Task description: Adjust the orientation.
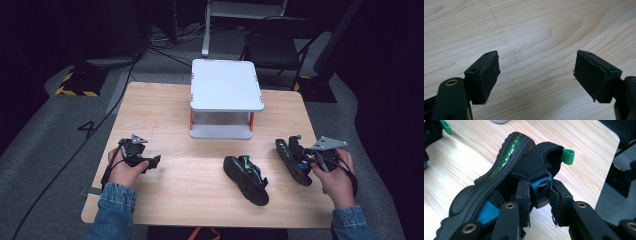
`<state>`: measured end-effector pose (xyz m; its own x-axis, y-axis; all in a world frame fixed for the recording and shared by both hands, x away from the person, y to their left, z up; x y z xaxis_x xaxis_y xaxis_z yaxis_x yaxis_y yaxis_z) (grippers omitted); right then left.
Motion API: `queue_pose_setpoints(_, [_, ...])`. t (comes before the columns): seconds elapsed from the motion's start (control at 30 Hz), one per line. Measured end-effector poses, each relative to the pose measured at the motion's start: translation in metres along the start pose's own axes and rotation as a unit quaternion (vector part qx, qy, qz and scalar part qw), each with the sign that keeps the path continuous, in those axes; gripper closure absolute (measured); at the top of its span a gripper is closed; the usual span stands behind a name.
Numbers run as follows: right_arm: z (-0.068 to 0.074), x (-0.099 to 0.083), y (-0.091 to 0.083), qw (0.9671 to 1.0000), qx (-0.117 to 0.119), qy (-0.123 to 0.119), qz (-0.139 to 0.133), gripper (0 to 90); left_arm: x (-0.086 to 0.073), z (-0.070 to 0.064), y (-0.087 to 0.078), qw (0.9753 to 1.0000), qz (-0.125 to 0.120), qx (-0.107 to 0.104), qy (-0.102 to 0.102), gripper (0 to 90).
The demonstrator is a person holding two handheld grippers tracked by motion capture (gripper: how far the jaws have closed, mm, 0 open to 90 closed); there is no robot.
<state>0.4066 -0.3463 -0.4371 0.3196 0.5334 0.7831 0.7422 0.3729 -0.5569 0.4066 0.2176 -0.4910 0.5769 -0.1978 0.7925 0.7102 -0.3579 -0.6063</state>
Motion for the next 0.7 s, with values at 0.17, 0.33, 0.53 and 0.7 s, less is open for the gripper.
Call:
queue_pose_setpoints(0.17, [0.013,0.008,0.004,0.9997,0.021,0.006,-0.015,68.4,0.0,-0.002,0.002,1.0,0.004,-0.004,0.004,21.1])
queue_pose_setpoints(0.33, [0.029,0.018,0.004,0.9909,0.1,0.066,-0.061,66.3,-0.001,-0.003,0.004,0.9999,0.008,-0.008,0.004,21.1])
queue_pose_setpoints(0.53, [0.042,0.009,0.024,0.997,0.077,0.004,0.0,67.1,-0.002,-0.001,0.003,0.9999,0.008,-0.009,0.004,21.0])
queue_pose_setpoints(0.7, [0.034,0.004,0.021,0.9964,0.079,0.03,0.011,60.6,-0.002,0.0,0.004,0.9999,0.011,-0.008,0.002,21.0])
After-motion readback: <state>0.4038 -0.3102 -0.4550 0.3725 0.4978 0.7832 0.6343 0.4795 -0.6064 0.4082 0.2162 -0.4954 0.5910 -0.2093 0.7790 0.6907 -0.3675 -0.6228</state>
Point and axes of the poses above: each handheld gripper's, and its own axes: y roughly forward along the jaws, x roughly out of its top, z roughly to its left, the point moved 3 cm from there along y, roughly forward along the jaws, and after that the axes turned 13 degrees about -z, right-handed, at the moved point
